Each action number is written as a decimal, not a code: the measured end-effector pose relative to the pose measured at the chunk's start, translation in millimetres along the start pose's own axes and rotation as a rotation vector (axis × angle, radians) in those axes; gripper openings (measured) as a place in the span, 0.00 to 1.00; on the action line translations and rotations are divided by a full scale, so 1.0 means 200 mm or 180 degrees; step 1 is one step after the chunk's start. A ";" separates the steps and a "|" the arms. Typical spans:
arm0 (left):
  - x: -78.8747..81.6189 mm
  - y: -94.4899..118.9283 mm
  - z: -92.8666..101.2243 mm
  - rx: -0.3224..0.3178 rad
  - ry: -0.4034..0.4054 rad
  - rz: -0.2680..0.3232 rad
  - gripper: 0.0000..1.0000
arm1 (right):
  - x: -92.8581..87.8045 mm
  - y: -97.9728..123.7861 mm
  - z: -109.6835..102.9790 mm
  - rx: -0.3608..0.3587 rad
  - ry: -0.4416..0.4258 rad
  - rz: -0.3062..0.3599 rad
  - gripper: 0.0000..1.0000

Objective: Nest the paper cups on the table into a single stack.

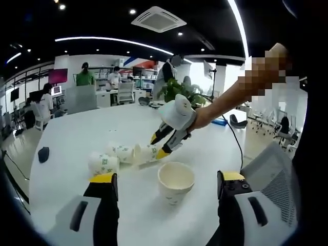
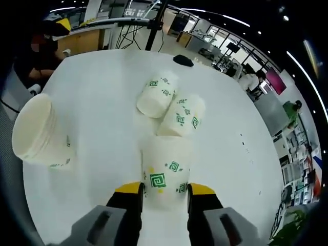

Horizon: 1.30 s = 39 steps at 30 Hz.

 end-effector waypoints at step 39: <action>0.15 -0.10 0.04 -0.0330 0.0054 0.0221 0.39 | 0.24 0.56 -0.37 -0.0111 0.0063 0.1305 0.31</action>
Point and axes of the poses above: the point that each gripper's makers call its tool centre point, and the gripper's own axes: y roughly backward along the fingers, z roughly to its right, x roughly out of its top, the point moved 4 cm from there along y, roughly backward along the fingers, and after that the axes turned 2 degrees about -z, right-handed, at the moved point
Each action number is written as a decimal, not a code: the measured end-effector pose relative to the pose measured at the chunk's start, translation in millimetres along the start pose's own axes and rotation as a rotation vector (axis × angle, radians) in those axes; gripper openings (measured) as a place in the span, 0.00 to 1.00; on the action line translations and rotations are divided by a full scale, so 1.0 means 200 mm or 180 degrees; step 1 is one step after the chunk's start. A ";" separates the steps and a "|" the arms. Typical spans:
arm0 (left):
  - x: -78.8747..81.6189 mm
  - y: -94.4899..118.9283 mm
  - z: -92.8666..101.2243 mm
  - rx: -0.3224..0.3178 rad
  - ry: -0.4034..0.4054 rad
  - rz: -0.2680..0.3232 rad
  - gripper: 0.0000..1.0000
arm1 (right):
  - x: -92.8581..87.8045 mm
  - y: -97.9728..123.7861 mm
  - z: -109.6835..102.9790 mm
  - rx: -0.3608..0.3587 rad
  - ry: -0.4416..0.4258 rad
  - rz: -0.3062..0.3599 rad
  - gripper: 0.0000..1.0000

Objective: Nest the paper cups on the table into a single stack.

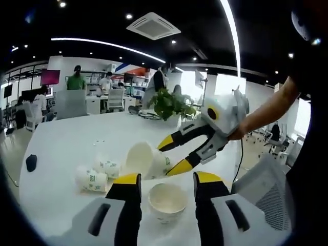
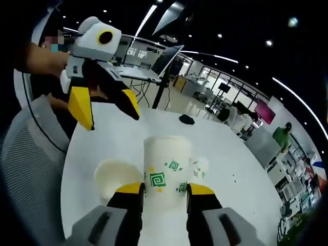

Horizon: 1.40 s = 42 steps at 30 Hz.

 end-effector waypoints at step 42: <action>-0.02 -0.02 0.09 -0.0287 -0.0068 -0.0160 0.00 | 0.14 0.03 -0.19 0.0197 0.0620 0.0311 0.32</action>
Point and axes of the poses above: the point that each gripper's makers call its tool centre point, and the gripper's own axes: y roughly backward along the fingers, z roughly to its right, x roughly out of its top, the point moved 4 cm from there along y, roughly backward along the fingers, and after that the axes turned 2 degrees about -z, right-handed, at the moved point
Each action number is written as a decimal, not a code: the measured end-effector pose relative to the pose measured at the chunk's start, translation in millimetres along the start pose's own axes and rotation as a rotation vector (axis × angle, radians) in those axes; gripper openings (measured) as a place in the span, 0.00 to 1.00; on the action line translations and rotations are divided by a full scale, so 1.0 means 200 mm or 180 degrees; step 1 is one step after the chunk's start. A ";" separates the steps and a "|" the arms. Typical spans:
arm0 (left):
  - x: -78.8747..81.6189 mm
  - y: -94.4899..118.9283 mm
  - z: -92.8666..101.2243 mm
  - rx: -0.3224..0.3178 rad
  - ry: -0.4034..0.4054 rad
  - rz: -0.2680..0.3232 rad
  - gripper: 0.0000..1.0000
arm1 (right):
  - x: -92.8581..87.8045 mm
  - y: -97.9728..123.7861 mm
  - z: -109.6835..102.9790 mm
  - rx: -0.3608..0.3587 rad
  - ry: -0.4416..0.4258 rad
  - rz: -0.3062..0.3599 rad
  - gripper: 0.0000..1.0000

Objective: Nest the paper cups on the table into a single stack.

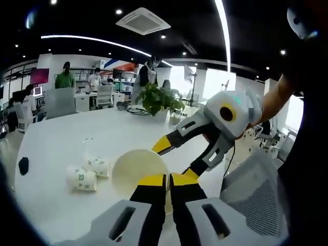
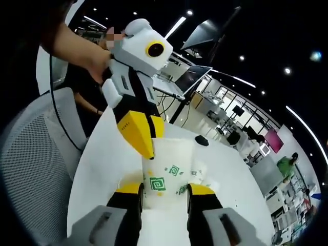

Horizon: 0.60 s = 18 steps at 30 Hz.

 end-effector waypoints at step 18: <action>0.01 0.02 0.04 0.0001 -0.0331 -0.0245 0.00 | -0.05 0.06 0.02 -0.0093 -0.1315 0.0191 0.44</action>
Point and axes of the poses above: the point that each gripper's makers call its tool centre point, and the gripper's own axes: y roughly backward along the fingers, z roughly to its right, x roughly out of its top, the point moved 4 cm from there along y, roughly backward along the fingers, and after that the axes turned 2 degrees about -z, right-handed, at the moved point
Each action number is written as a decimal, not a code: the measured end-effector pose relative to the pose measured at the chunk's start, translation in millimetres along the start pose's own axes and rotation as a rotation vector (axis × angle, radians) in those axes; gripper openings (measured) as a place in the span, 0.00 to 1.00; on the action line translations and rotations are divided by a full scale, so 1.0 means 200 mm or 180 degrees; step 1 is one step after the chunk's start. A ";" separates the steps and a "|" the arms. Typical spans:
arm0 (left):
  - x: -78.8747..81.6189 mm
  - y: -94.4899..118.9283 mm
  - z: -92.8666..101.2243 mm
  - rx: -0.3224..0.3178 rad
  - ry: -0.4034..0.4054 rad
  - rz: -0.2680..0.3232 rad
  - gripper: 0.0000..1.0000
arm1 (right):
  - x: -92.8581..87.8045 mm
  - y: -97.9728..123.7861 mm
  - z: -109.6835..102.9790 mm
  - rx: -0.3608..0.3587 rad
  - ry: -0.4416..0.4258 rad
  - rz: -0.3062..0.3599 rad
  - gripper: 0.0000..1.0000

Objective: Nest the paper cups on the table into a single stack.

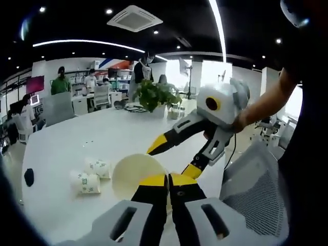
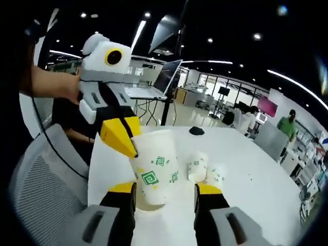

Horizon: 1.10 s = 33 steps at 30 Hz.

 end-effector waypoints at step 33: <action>-0.04 -0.06 0.03 -0.0057 -0.0537 -0.0878 0.00 | -0.19 0.15 -0.03 -0.0334 -0.0554 -0.0028 0.52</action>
Point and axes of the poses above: the point that each gripper's makers call its tool centre point, and the gripper's own axes: y roughly backward along the fingers, z roughly to its right, x roughly out of its top, the point moved 4 cm from there along y, roughly backward along the fingers, and after that the axes turned 2 degrees about -z, right-handed, at the moved point
